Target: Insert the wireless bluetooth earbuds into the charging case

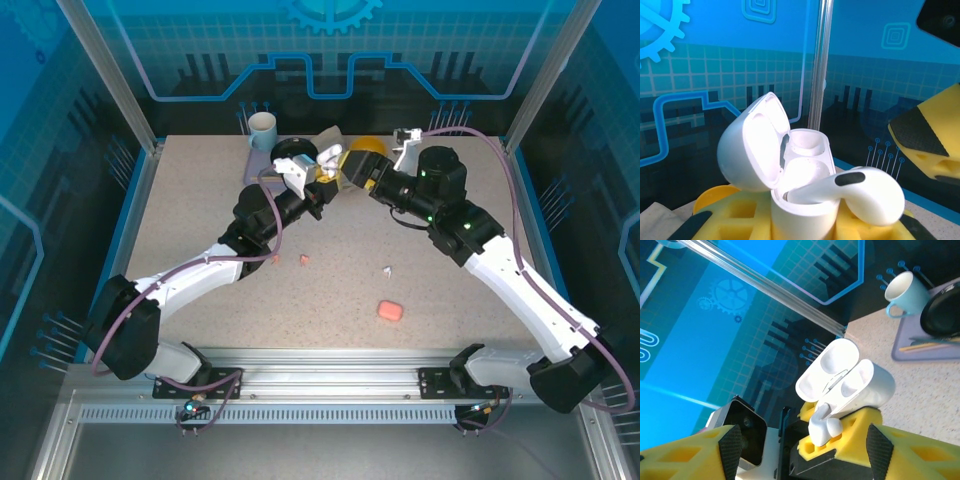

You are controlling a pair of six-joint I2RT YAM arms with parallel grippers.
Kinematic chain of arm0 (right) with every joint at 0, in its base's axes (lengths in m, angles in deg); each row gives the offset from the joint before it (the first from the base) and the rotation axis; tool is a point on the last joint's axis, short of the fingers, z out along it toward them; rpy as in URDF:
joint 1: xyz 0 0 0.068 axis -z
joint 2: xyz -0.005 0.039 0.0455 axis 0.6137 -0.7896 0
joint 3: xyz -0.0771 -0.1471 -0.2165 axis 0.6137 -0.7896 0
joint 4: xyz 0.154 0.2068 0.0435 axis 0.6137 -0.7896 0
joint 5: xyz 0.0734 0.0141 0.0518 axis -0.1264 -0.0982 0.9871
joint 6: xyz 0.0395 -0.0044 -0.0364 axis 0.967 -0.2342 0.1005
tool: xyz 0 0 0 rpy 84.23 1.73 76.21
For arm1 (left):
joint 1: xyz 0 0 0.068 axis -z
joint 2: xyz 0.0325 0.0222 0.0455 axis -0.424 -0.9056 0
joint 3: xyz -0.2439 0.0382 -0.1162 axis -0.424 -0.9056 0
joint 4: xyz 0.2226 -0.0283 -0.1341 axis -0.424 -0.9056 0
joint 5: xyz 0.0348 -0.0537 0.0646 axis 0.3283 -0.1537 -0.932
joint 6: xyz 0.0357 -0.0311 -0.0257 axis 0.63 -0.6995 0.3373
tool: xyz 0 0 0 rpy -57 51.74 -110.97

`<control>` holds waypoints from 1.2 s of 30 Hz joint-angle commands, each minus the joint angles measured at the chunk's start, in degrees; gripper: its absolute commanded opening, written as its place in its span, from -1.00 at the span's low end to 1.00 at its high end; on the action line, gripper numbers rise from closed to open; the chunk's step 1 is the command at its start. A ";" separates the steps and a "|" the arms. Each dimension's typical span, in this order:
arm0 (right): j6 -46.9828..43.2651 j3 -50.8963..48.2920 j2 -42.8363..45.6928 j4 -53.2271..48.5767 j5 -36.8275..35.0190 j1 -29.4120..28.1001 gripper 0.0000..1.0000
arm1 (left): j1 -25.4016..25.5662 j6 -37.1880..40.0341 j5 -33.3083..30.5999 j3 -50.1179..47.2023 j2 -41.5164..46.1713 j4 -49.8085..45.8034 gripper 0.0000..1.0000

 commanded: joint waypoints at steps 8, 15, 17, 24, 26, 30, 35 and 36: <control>5.47 2.32 -2.32 0.76 2.43 -2.13 0.39 | 0.31 0.21 1.36 -0.46 0.61 2.46 -1.00; 5.56 2.05 -2.37 1.19 2.01 -3.44 0.39 | 0.28 0.16 1.62 -0.27 0.03 2.33 -1.00; 5.55 2.16 -2.44 1.24 1.99 -3.63 0.39 | 0.27 0.12 1.71 -0.28 -0.18 2.30 -1.00; 5.54 2.67 -3.10 1.56 2.08 -3.87 0.38 | 0.26 -0.04 1.92 -0.34 -0.52 2.32 -1.00; 5.55 2.78 -3.27 1.77 2.06 -3.90 0.38 | 0.34 -0.17 2.10 -0.44 -0.58 2.39 -1.00; 5.42 3.11 -3.21 1.88 2.10 -3.98 0.38 | 0.26 -0.18 2.37 -0.54 -0.74 2.23 -1.00; 5.20 3.38 -3.37 1.68 1.98 -4.08 0.38 | 0.25 -0.37 2.50 -0.81 -1.04 2.25 -1.00; 5.20 3.32 -3.37 1.76 1.99 -4.05 0.38 | 0.25 -0.37 2.50 -0.79 -1.10 2.35 -1.00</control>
